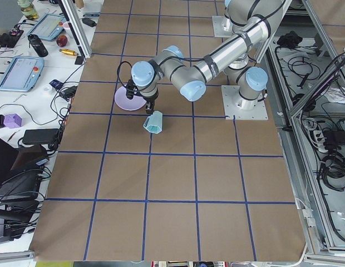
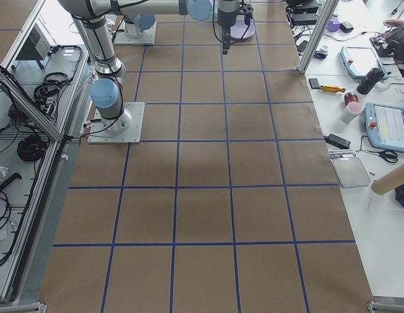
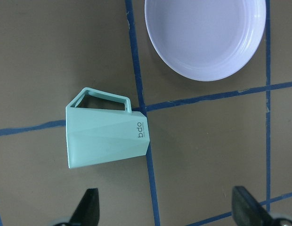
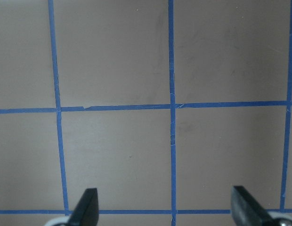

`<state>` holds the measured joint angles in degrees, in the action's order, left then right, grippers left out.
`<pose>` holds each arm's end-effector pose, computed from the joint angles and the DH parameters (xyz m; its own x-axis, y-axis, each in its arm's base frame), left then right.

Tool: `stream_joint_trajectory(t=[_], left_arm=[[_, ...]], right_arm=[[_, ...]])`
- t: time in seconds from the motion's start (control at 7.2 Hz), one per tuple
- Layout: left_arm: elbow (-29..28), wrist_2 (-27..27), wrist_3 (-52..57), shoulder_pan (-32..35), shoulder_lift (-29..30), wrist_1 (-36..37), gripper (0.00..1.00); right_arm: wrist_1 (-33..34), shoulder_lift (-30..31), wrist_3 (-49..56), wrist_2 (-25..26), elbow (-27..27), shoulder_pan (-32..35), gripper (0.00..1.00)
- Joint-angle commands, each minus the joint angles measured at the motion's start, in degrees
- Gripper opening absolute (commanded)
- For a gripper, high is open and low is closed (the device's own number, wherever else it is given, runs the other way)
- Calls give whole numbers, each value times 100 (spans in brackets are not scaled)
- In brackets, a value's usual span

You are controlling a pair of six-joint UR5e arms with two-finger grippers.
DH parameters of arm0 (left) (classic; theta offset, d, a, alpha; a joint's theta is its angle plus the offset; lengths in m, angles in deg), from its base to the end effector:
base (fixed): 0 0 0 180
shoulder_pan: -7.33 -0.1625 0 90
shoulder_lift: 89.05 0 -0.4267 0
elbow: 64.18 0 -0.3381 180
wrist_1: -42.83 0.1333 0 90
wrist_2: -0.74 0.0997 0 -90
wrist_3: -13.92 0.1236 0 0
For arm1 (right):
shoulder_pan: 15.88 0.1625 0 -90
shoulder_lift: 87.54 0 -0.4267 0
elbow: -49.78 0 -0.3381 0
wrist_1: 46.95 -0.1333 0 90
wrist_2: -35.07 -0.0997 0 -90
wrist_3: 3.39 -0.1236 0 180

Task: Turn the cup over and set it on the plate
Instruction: 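Move the left gripper down to the mint-green mug lying on its side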

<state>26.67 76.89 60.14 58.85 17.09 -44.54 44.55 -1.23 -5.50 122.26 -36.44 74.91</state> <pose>0.1891 -0.4996 0.3326 -0.9355 0.0974 0.3395 0.1050 0.9945 0.0042 0.1458 -0.4667 0.4682 -0.9985 0.0217 -0.0500 0.0230 0.9994 -0.0259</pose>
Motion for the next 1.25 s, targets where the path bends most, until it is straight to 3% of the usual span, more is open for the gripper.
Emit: stream_joint_trajectory(t=[0.0, 0.56, 1.11], left_arm=[[-5, -373, 421, -326, 424, 26, 100], [-269, -679, 897, -774, 1145, -52, 100], [-287, -1305, 1011, -942, 1621, -1053, 100]], right_arm=[[0, 0, 0, 0, 0, 0, 100], [0, 0, 0, 0, 0, 0, 100], [0, 0, 0, 0, 0, 0, 100]])
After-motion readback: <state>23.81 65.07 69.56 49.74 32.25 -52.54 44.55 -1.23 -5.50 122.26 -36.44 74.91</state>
